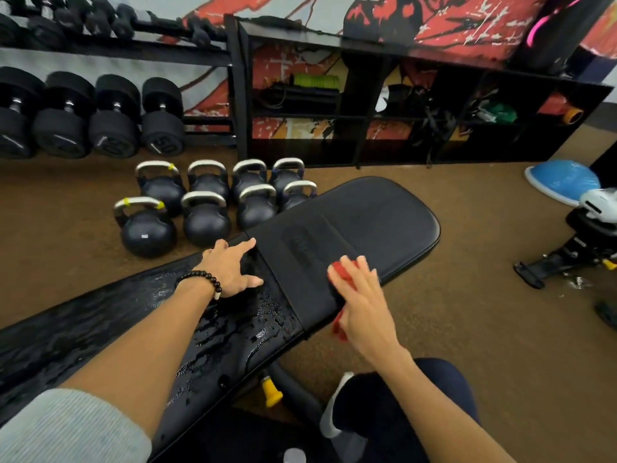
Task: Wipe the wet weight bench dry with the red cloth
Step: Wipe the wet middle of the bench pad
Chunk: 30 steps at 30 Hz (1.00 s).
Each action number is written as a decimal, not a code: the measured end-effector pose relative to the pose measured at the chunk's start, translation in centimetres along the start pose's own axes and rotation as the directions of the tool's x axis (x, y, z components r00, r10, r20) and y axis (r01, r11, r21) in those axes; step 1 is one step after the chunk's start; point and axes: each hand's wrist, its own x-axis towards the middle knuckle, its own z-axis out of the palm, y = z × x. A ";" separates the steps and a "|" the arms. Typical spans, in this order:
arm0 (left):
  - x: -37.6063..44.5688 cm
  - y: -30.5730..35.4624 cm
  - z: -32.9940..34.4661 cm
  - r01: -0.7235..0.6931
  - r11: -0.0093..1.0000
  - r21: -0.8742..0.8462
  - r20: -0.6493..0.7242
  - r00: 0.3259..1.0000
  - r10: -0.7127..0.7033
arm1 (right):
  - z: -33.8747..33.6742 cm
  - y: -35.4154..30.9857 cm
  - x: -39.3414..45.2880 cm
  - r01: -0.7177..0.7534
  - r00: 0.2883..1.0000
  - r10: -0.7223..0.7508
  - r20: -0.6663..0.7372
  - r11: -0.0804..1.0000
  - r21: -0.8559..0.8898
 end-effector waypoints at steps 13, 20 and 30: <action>-0.1 0.0 0.3 0.003 1.000 -0.003 -0.009 1.000 -0.003 | 0.4 -3.2 1.0 0.135 0.975 -0.126 0.182 0.990 -0.039; -0.2 0.3 0.3 0.009 1.000 -0.006 -0.013 1.000 -0.009 | 0.9 -5.2 7.8 -0.159 0.982 0.159 0.103 0.987 -0.011; 0.0 0.2 0.5 0.007 1.000 -0.016 -0.028 1.000 -0.008 | 1.0 -3.2 8.6 0.159 0.948 -0.122 0.294 0.981 -0.107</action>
